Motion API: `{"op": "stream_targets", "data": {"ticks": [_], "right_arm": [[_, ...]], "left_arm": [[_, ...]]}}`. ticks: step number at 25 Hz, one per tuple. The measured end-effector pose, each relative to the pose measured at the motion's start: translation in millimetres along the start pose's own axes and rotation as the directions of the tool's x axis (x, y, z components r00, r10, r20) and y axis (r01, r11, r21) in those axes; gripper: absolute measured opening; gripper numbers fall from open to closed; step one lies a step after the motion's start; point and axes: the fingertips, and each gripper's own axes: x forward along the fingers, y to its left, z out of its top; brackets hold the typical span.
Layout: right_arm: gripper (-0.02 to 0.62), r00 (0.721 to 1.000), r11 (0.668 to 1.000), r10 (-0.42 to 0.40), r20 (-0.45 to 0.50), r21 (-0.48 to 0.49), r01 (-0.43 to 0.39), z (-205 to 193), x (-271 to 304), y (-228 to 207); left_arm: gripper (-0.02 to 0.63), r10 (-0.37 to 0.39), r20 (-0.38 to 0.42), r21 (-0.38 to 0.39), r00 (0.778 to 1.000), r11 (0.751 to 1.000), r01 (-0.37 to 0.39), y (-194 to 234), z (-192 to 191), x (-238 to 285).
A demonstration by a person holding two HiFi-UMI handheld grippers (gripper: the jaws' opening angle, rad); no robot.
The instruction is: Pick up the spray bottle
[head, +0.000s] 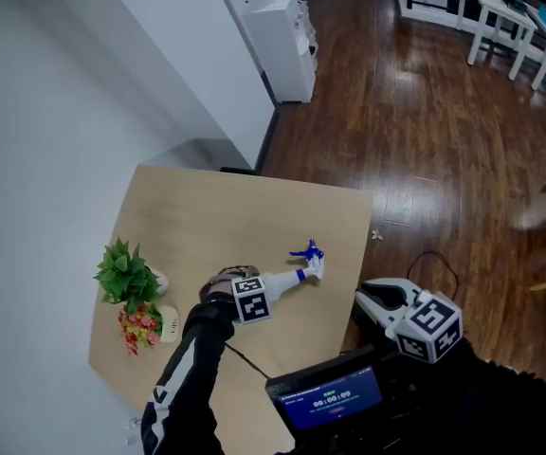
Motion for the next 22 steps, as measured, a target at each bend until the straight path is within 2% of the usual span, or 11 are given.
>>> {"op": "stream_targets", "data": {"ticks": [3,9,15,22], "right_arm": [[0.035,1.0,1.0,-0.007,-0.003,0.004,0.007,0.3,0.0,-4.9],[0.035,1.0,1.0,-0.006,-0.003,-0.006,0.006,1.7,2.5,-1.3],[0.035,0.999,1.0,-0.029,-0.021,0.002,0.029,-6.3,-2.6,-11.3],[0.035,1.0,1.0,-0.011,-0.013,-0.011,0.011,-2.7,2.8,1.2]], "left_arm": [[0.439,-0.045,0.027,-0.056,0.999,0.997,0.046,1.0,6.6,5.2],[0.439,-0.05,-0.034,-0.03,0.998,0.998,0.049,7.3,-5.2,40.3],[0.443,-0.048,-0.017,-0.045,0.999,0.998,0.048,4.4,-1.9,51.8],[0.442,-0.052,-0.025,-0.028,0.998,0.998,0.051,4.1,-2.7,51.6]]}}
